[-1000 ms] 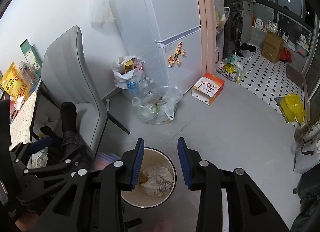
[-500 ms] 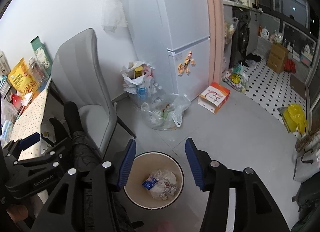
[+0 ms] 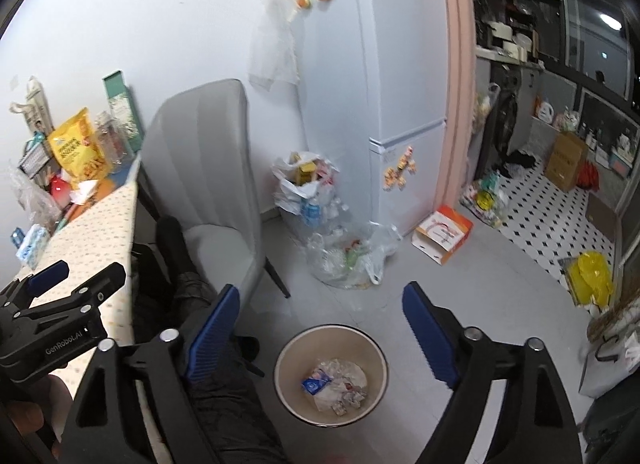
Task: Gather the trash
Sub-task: 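Move both open grippers back over the cleared table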
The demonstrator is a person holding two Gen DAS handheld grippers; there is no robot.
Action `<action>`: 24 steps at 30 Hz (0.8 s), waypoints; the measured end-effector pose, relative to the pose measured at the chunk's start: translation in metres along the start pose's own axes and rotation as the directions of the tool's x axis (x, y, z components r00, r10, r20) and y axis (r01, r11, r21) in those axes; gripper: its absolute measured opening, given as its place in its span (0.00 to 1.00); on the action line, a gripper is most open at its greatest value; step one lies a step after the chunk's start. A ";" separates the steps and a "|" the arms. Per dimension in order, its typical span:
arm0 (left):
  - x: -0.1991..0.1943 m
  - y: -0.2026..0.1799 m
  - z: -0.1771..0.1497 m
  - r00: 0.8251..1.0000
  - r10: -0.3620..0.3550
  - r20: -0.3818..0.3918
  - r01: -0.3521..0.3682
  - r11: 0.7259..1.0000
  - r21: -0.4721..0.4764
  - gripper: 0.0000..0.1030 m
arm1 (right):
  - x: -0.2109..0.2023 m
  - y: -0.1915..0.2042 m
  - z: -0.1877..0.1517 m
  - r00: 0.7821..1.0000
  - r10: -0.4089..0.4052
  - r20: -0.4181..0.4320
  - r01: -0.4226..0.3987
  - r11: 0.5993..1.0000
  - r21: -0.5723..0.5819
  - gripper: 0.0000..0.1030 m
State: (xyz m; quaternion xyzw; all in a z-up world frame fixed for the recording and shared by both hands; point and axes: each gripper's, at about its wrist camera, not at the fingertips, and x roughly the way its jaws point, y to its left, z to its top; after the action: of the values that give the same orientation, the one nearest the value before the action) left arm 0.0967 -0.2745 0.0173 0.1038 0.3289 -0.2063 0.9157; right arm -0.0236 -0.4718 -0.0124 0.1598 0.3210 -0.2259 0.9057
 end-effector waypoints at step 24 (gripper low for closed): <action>-0.152 0.144 -0.029 0.968 0.180 0.174 -0.139 0.965 -0.223 0.94 | -0.112 0.126 0.002 0.976 0.188 0.107 -0.170 0.973 -0.156 0.92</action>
State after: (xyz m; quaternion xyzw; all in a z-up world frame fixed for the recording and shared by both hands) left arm 0.0379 -0.0896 0.1007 0.0127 0.2489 -0.1050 0.9627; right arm -0.0351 -0.3316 0.0805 0.1072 0.2655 -0.1285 0.9495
